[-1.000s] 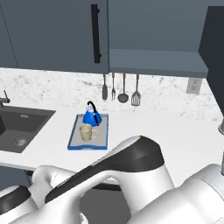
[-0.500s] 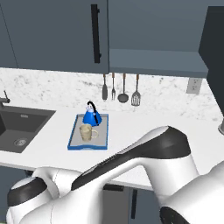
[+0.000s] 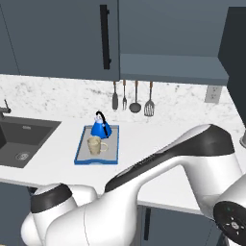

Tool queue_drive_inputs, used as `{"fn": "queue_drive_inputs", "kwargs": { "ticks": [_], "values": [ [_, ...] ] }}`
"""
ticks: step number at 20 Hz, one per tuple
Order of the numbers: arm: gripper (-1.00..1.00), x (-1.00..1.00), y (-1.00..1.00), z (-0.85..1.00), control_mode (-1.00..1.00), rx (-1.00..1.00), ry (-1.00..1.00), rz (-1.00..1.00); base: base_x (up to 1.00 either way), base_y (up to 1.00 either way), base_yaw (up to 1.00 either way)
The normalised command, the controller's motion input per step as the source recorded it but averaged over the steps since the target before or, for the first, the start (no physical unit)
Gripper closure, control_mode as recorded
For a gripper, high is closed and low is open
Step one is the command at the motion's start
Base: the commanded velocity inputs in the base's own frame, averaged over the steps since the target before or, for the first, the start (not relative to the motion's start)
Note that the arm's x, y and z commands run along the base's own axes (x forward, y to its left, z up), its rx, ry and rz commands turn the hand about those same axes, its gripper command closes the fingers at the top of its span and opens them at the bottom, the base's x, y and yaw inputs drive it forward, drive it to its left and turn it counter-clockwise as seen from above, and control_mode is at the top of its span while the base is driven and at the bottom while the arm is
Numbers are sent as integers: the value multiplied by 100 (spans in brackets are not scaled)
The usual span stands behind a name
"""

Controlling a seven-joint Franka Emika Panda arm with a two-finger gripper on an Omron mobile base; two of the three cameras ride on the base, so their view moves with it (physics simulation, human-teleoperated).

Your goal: Pick the kettle from the counter and place it on the tray. Then pick the mug from the cabinet and place it on the tray. Then close the cabinet doors.

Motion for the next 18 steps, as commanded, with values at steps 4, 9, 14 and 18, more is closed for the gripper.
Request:
{"fn": "queue_drive_inputs", "kwargs": {
  "ticks": [4, 9, 14, 18],
  "values": [
    [-100, 19, -13, 0, -100, 1, 3, 13, 0, 0, 0],
    [-100, 31, -1, 0, -100, 0, 4, 17, 0, 0, 0],
    [-100, 33, 1, 0, -100, 0, 7, 16, 0, 0, 0],
    [-100, 26, 7, 0, -100, 0, 9, 16, 0, 0, 0]
  ]
}}
